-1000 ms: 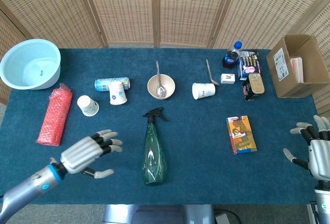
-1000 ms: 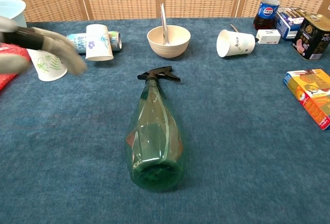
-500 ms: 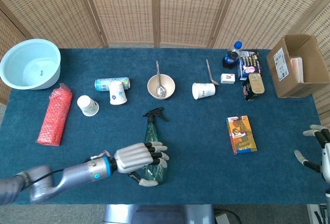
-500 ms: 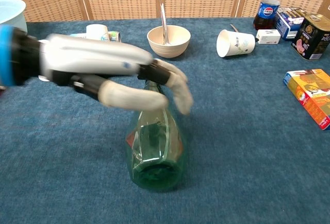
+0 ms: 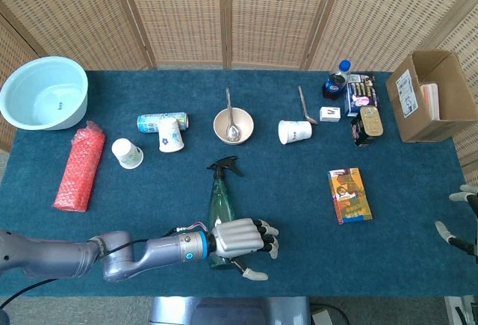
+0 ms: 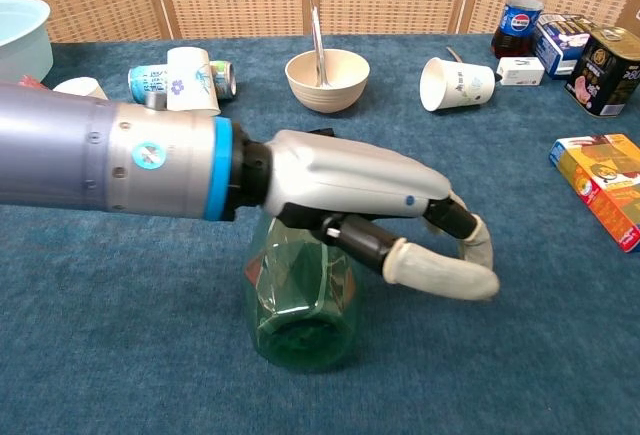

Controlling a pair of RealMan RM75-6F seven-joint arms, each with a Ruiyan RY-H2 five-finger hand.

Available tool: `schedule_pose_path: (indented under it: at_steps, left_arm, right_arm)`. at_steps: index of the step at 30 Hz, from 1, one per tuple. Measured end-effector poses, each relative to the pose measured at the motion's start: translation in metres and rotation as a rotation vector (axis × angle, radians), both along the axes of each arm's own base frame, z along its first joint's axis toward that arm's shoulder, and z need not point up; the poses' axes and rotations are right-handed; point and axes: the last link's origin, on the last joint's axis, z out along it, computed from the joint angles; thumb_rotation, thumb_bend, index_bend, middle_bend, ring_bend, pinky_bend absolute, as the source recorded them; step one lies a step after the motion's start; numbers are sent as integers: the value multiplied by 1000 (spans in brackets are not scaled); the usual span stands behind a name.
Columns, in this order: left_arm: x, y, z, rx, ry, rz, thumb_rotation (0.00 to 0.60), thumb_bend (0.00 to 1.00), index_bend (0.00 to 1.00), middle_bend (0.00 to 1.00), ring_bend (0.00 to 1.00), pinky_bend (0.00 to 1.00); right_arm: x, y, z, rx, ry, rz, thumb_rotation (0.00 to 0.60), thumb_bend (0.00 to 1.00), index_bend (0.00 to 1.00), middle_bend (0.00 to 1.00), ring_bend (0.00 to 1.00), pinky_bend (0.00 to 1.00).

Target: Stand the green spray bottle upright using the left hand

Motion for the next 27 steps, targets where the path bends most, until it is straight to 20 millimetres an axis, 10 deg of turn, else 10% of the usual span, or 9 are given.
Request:
schedule_pose_path:
  at_steps: [27]
  left_arm:
    - [-28, 8, 32, -80, 6, 122, 0, 308, 348, 518, 483, 366]
  right_arm:
    - [10, -6, -5, 14, 7, 29, 600, 227, 389, 303, 54, 100]
